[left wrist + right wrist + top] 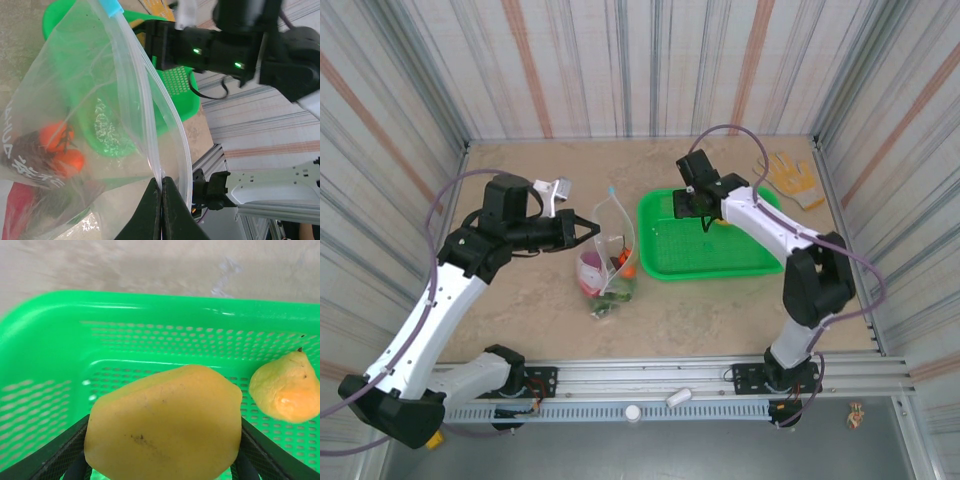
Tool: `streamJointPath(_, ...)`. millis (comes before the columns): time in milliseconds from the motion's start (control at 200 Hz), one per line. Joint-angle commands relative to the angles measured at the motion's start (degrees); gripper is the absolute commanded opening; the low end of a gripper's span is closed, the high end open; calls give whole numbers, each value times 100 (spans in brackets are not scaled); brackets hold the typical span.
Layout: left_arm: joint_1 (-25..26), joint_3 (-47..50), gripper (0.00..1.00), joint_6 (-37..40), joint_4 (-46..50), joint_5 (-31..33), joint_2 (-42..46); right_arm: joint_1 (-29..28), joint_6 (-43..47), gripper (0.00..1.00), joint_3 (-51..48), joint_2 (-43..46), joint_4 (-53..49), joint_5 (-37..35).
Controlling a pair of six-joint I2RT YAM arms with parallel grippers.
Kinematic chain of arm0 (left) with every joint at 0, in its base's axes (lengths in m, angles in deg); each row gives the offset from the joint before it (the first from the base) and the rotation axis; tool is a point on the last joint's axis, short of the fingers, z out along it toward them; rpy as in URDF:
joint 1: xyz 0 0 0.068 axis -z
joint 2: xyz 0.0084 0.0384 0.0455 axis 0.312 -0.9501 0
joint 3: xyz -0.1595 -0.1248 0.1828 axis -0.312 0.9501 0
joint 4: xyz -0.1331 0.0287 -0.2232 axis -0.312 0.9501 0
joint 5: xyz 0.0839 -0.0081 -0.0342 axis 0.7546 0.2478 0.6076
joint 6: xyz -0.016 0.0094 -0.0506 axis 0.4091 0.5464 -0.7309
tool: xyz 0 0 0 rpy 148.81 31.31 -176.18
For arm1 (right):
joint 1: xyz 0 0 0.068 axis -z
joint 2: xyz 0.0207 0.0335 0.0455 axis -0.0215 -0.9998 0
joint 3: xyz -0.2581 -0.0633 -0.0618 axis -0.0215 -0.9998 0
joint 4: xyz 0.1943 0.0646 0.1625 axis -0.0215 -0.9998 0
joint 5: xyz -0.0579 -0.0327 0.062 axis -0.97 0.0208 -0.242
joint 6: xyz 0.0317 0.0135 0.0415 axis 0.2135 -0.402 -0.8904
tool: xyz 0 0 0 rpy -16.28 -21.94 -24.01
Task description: Place the food in the zip-top bag and seal the zipper
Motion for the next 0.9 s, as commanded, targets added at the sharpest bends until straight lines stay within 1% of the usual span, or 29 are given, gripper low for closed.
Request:
streamJointPath(0, -32, -19, 0, 0, 65, -117, 131, -201, 117, 58, -132, 678, -343, -26)
streamJointPath(165, -32, -7, 0, -36, 39, -120, 134, -566, 419, 57, -129, 1570, -510, 367)
streamJointPath(265, -32, -32, 0, -61, 17, -133, 85, -760, 551, 57, -16, 2056, -507, 940)
streamJointPath(331, -24, -64, 0, -83, -5, -145, 46, -922, 645, 57, 152, 2252, -544, 1291)
streamJointPath(406, -24, -96, 0, -112, -40, -139, 17, -1240, 807, 57, 400, 2362, -601, 1423)
streamJointPath(556, 1, -155, 0, -151, -67, -136, -38, -1929, 1034, 57, 871, 2272, -659, 1622)
streamJointPath(636, 11, -177, 0, -167, -70, -127, -39, -2189, 1042, 57, 1013, 2134, -614, 1739)
streamJointPath(751, 13, -151, 0, -181, -63, -118, -3, -2491, 1103, 57, 1126, 1871, -588, 1741)
streamJointPath(897, 20, -125, 0, -178, -36, -101, 65, -2640, 1121, 56, 1128, 1598, -519, 1905)
